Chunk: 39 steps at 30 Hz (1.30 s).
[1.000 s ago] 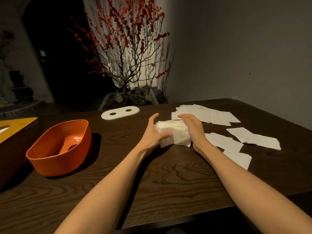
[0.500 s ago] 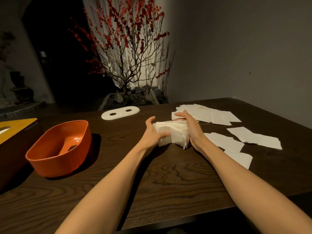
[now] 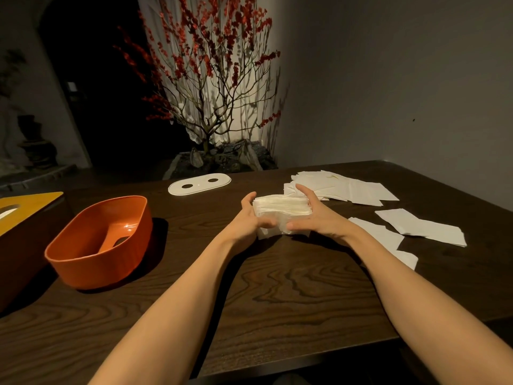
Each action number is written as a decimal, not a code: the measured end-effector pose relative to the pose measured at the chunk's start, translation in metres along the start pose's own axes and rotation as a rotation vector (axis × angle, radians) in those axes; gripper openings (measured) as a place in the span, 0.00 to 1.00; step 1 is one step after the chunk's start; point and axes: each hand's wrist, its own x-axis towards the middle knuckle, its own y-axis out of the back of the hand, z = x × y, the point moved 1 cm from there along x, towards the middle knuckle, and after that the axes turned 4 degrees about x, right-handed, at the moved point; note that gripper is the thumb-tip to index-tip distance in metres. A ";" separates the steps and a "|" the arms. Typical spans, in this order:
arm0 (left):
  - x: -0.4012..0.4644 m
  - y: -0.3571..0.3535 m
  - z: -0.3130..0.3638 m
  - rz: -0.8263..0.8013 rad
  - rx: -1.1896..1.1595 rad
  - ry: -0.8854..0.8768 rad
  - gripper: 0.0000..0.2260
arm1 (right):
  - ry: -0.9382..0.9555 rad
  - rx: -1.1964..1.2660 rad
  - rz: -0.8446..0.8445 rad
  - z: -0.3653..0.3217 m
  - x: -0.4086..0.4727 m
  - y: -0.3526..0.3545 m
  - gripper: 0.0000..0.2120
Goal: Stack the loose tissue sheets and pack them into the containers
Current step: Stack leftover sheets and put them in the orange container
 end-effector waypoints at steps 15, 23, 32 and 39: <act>0.000 0.004 -0.005 0.341 0.577 -0.207 0.32 | 0.018 -0.094 -0.001 0.007 0.001 0.007 0.34; 0.004 0.006 -0.011 0.367 0.467 -0.279 0.20 | 0.061 -0.159 0.052 0.009 0.004 0.000 0.30; 0.001 0.009 -0.008 0.306 0.403 -0.265 0.26 | 0.044 -0.137 0.031 0.009 0.006 -0.001 0.34; 0.005 0.014 -0.008 0.268 0.335 -0.262 0.14 | 0.039 -0.103 0.029 0.011 0.008 -0.001 0.36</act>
